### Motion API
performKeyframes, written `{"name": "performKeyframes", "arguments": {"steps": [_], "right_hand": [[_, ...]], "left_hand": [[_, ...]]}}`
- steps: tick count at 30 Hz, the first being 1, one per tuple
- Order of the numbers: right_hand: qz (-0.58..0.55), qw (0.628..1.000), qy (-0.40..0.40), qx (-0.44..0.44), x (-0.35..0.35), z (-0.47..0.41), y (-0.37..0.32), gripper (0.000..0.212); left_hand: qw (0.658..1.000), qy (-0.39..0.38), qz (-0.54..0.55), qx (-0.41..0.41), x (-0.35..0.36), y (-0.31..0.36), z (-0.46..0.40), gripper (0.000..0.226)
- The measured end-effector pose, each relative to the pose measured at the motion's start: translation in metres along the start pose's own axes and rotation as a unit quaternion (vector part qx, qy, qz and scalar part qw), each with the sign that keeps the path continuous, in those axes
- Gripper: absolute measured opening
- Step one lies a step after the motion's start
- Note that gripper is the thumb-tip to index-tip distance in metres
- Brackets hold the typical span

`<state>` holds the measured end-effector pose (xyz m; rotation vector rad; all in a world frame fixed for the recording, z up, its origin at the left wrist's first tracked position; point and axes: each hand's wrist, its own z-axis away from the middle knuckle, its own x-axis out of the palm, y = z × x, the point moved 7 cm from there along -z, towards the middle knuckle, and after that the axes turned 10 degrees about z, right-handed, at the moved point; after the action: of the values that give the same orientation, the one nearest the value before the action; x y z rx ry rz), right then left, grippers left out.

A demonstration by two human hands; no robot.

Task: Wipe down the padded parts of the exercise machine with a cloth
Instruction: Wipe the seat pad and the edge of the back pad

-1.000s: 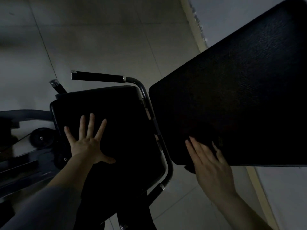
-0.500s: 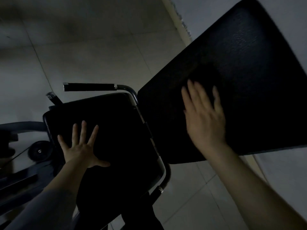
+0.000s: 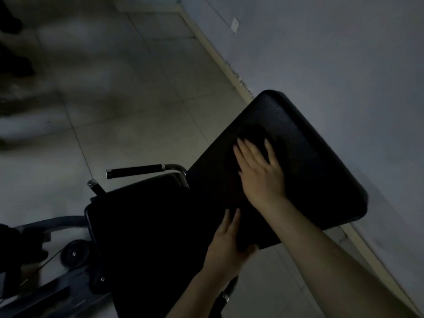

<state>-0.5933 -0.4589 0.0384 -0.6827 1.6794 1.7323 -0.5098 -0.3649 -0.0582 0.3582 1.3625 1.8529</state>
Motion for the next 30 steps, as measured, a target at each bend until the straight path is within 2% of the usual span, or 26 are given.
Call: {"name": "performKeyframes", "arguments": {"steps": [2, 4, 6, 9, 12, 14, 16, 20, 24, 27, 30], "right_hand": [[0.037, 0.999, -0.019, -0.011, -0.016, -0.052, 0.008, 0.06], [0.053, 0.998, -0.03, -0.021, -0.025, -0.061, 0.02, 0.06], [0.03, 0.999, -0.011, -0.008, -0.027, -0.024, 0.035, 0.06], [-0.027, 0.999, 0.014, 0.03, -0.013, 0.08, 0.06, 0.057], [-0.047, 0.998, -0.024, 0.03, 0.009, 0.159, 0.081, 0.063], [-0.053, 0.997, -0.039, 0.035, 0.013, 0.164, 0.09, 0.055], [-0.06, 0.996, -0.043, 0.049, 0.01, 0.142, 0.091, 0.053], [-0.061, 0.996, -0.001, 0.059, -0.009, 0.066, 0.082, 0.058], [-0.011, 1.0, -0.019, 0.019, -0.029, -0.015, 0.068, 0.065], [-0.024, 0.999, -0.033, -0.013, -0.043, -0.062, 0.06, 0.064], [-0.124, 0.99, -0.064, -0.002, -0.05, -0.063, 0.07, 0.064]], "left_hand": [[1.0, 0.001, 0.02, 0.003, -0.001, 0.008, -0.008, 0.093], [0.999, 0.018, -0.018, 0.039, -0.006, 0.02, -0.016, 0.095], [0.995, 0.053, -0.037, 0.075, -0.014, 0.033, -0.025, 0.094], [0.992, 0.102, 0.005, 0.078, -0.03, 0.051, -0.044, 0.081], [0.997, 0.06, 0.015, 0.044, -0.026, 0.059, -0.06, 0.076], [0.999, 0.032, -0.025, 0.012, -0.019, 0.057, -0.065, 0.081], [0.998, 0.026, -0.06, -0.004, -0.019, 0.053, -0.066, 0.081], [0.993, 0.013, -0.12, -0.001, -0.027, 0.048, -0.061, 0.08], [0.996, -0.003, -0.092, 0.009, -0.045, 0.047, -0.058, 0.068], [0.996, 0.092, -0.012, 0.015, -0.075, 0.057, -0.049, 0.06], [0.976, 0.195, 0.075, 0.064, -0.1, 0.088, -0.037, 0.054]]}}
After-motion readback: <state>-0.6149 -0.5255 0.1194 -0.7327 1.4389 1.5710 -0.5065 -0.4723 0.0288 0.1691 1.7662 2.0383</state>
